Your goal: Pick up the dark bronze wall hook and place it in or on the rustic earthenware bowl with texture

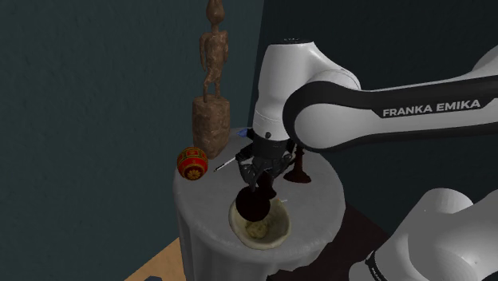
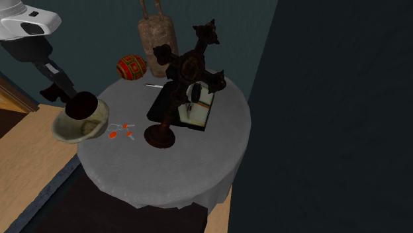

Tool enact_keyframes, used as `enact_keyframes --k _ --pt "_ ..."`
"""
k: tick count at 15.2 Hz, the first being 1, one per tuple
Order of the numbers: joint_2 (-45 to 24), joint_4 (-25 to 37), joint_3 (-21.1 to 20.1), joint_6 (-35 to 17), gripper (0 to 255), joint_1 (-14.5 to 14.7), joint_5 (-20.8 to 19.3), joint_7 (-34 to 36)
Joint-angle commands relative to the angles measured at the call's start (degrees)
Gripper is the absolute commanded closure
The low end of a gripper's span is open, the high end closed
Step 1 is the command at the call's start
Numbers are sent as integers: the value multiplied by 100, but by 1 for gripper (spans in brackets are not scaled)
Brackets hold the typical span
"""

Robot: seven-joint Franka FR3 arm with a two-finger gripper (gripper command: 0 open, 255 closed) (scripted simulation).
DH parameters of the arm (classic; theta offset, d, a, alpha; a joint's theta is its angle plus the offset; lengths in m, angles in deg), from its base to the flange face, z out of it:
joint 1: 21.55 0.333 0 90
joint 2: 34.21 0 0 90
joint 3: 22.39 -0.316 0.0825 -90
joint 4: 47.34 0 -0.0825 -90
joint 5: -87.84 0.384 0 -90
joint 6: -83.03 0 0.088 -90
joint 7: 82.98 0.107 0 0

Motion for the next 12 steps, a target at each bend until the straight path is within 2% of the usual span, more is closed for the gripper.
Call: enact_keyframes --k 1,8,9,12 --pt "-17 -62 -20 -85 255 6 9 8" --pt "-18 -61 -20 -86 255 6 9 8" --pt "-18 -61 -20 -85 0 6 9 8" --pt "-18 -61 -20 -85 0 6 9 8"
